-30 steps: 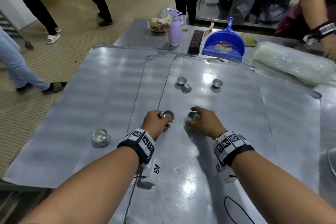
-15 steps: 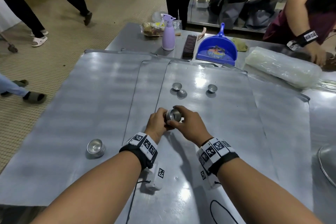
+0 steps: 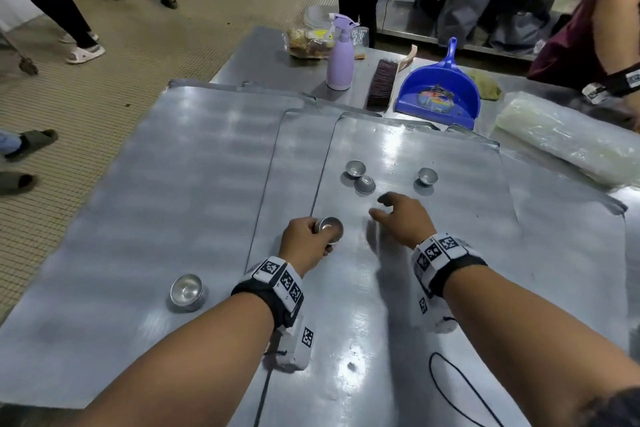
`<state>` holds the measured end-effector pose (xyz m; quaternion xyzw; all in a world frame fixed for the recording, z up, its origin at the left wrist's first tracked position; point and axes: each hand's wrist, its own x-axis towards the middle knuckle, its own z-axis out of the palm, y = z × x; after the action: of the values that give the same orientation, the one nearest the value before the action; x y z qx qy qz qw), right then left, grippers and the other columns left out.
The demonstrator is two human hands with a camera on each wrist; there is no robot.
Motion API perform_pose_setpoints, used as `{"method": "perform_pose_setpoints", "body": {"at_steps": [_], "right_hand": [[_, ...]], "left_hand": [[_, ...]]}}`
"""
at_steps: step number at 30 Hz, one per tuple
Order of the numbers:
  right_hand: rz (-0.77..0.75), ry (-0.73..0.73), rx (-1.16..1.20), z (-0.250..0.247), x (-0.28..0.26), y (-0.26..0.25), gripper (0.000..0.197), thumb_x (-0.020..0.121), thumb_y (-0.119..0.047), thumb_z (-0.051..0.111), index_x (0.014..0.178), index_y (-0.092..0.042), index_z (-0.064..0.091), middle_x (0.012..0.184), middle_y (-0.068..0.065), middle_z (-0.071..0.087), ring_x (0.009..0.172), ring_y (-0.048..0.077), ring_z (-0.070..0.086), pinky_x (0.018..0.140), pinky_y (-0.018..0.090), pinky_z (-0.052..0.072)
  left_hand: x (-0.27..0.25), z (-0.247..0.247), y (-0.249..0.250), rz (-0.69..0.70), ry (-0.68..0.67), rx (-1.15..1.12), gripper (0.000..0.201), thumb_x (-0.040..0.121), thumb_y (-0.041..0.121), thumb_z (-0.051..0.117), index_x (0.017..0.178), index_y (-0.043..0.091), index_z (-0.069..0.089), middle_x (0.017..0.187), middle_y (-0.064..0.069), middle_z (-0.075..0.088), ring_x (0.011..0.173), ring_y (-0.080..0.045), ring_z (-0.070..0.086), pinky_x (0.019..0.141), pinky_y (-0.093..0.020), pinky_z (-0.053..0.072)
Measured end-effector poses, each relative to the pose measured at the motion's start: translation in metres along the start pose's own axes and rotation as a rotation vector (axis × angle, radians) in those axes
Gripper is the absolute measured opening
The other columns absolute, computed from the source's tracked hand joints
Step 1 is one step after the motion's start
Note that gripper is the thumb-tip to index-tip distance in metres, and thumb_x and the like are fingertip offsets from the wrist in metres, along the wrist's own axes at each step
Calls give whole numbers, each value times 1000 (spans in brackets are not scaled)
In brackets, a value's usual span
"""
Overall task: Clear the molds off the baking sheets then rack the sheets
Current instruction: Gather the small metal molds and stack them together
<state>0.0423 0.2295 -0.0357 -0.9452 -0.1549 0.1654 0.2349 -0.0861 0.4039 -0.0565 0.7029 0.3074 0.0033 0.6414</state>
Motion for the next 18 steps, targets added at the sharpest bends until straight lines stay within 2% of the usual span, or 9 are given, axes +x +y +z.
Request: {"method": "perform_pose_setpoints", "body": {"at_steps": [4, 7, 11, 13, 18], "right_hand": [[4, -59, -112, -12, 35, -8, 59, 93, -41, 63, 143, -14, 48, 139, 13, 58, 127, 30, 54, 103, 38, 43], [-18, -74, -176, -11, 53, -18, 62, 93, -40, 61, 147, -14, 42, 139, 14, 56, 127, 31, 52, 100, 38, 42], [-7, -107, -200, 3, 71, -24, 59, 91, -40, 63, 141, -15, 45, 130, 16, 59, 118, 35, 57, 95, 39, 46], [13, -114, -184, 10, 74, -24, 58, 89, -41, 64, 139, -17, 45, 128, 16, 56, 115, 36, 57, 95, 41, 48], [54, -27, -170, 27, 73, -20, 44, 90, -38, 60, 126, -17, 50, 123, 13, 47, 110, 39, 56, 93, 47, 50]], "left_hand": [[1, -1, -7, 38, -10, 30, 8, 91, 13, 66, 85, 13, 70, 78, -10, 73, 56, -12, 68, 56, -22, 52], [2, -2, -11, 50, -19, 8, 7, 91, 14, 66, 87, 14, 71, 78, -8, 73, 58, -13, 69, 57, -22, 53], [2, -3, -16, 59, -28, -3, 7, 92, 14, 67, 95, 12, 72, 81, -7, 74, 63, -14, 71, 60, -22, 54], [2, -4, -17, 61, -36, -14, 9, 92, 14, 66, 98, 11, 72, 82, -5, 74, 64, -13, 72, 60, -21, 54], [4, -4, -19, 65, -47, -32, 11, 93, 11, 65, 100, 9, 74, 79, -4, 71, 60, -11, 69, 60, -20, 53]]}}
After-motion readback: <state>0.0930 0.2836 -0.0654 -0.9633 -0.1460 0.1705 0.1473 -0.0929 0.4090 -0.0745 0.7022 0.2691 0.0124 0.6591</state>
